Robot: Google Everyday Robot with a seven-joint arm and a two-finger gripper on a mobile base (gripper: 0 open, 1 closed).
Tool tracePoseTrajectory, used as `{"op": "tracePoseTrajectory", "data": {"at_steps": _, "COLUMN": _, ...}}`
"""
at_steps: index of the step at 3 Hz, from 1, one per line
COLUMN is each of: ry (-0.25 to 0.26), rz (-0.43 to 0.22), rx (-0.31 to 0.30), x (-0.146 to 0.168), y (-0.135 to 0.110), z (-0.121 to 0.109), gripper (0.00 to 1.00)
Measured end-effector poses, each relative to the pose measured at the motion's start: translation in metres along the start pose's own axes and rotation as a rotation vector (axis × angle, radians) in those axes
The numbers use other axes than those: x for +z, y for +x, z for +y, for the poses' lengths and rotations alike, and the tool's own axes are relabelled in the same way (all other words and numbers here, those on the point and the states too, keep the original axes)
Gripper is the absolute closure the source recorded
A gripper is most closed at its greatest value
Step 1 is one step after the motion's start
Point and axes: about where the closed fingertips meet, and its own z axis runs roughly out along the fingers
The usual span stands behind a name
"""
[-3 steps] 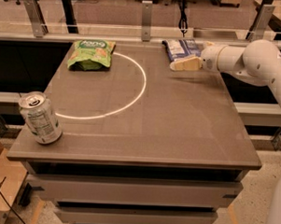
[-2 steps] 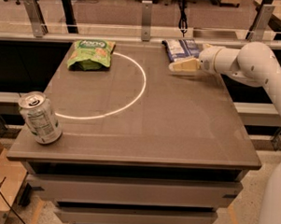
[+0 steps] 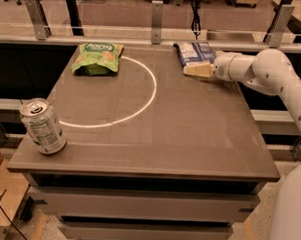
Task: Pick blue chip bag
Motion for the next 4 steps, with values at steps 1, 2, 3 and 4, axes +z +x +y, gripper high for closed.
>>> {"op": "tracePoseTrajectory", "data": {"at_steps": 1, "ry": 0.01, "rz": -0.013, "rx": -0.002, "x": -0.002, "y": -0.006, "z": -0.002, "gripper": 0.42}}
{"op": "tracePoseTrajectory", "data": {"at_steps": 2, "ry": 0.013, "rz": -0.021, "rx": -0.005, "x": -0.003, "y": -0.01, "z": -0.002, "gripper": 0.65}}
{"op": "tracePoseTrajectory", "data": {"at_steps": 3, "ry": 0.005, "rz": -0.045, "rx": -0.046, "x": -0.007, "y": -0.026, "z": 0.005, "gripper": 0.88}}
{"op": "tracePoseTrajectory", "data": {"at_steps": 4, "ry": -0.018, "rz": -0.08, "rx": -0.083, "x": -0.016, "y": -0.054, "z": 0.016, "gripper": 1.0}}
